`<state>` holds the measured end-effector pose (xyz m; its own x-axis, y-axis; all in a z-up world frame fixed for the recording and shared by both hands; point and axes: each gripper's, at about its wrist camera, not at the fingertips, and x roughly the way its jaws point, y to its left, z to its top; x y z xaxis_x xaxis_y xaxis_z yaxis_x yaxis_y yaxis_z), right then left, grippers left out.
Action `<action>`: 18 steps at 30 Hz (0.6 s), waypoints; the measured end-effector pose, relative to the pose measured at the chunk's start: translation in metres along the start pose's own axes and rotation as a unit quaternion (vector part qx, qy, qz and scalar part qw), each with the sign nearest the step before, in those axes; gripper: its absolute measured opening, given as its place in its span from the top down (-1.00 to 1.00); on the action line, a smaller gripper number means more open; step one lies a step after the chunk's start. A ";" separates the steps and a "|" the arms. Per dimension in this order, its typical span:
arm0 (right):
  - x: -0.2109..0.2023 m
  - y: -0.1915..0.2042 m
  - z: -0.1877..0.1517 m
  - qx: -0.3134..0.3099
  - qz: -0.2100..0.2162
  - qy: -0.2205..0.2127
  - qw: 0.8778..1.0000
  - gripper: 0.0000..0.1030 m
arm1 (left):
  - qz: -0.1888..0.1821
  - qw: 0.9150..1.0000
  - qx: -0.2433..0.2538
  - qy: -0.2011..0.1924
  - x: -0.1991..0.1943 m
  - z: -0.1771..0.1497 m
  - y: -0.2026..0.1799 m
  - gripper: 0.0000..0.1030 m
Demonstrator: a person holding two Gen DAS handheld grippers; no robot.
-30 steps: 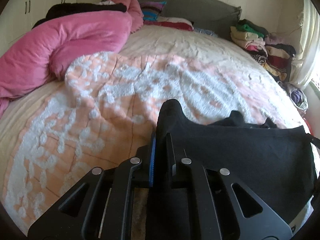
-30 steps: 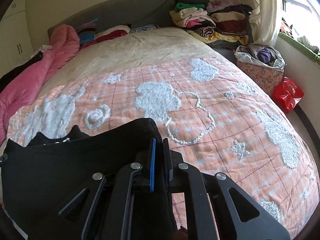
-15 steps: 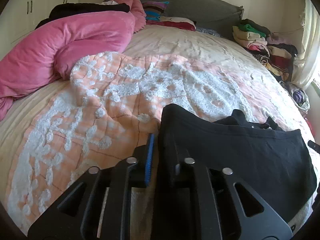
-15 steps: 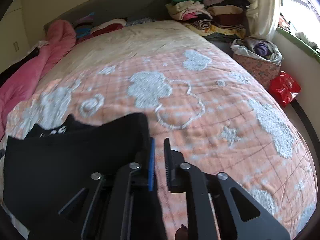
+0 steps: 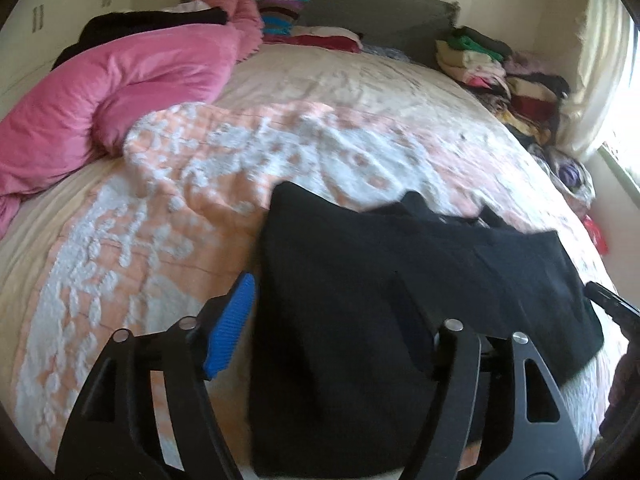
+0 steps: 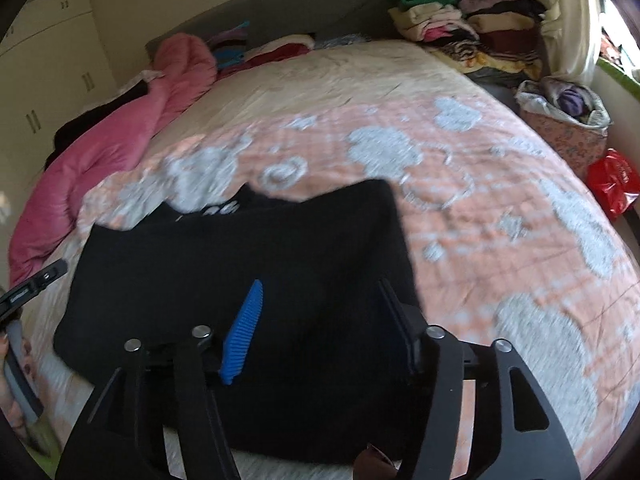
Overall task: Fold small clothes
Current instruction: 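Open both tools and release the folded sweatshirt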
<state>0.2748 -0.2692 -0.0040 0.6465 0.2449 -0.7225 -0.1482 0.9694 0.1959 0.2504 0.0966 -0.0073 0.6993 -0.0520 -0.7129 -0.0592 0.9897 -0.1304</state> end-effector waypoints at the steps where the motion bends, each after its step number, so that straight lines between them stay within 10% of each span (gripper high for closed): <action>1: -0.001 0.005 -0.005 -0.009 0.002 0.005 1.000 -0.19 | -0.004 1.000 0.002 0.001 -0.001 -0.002 -0.003 -0.23; 6: -0.009 0.023 -0.021 -0.051 -0.007 0.008 0.999 -0.27 | 0.002 1.000 0.022 0.006 -0.006 -0.013 -0.021 -0.61; 18: -0.002 0.019 -0.041 -0.042 -0.002 0.053 0.998 -0.46 | -0.015 0.996 0.011 0.085 0.015 -0.049 -0.019 -0.75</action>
<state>0.2399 -0.2508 -0.0259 0.5653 0.2374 -0.7900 -0.2103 0.9675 0.1402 0.2269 0.0702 -0.0488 0.5690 -0.1011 -0.8161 -0.0238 0.9900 -0.1392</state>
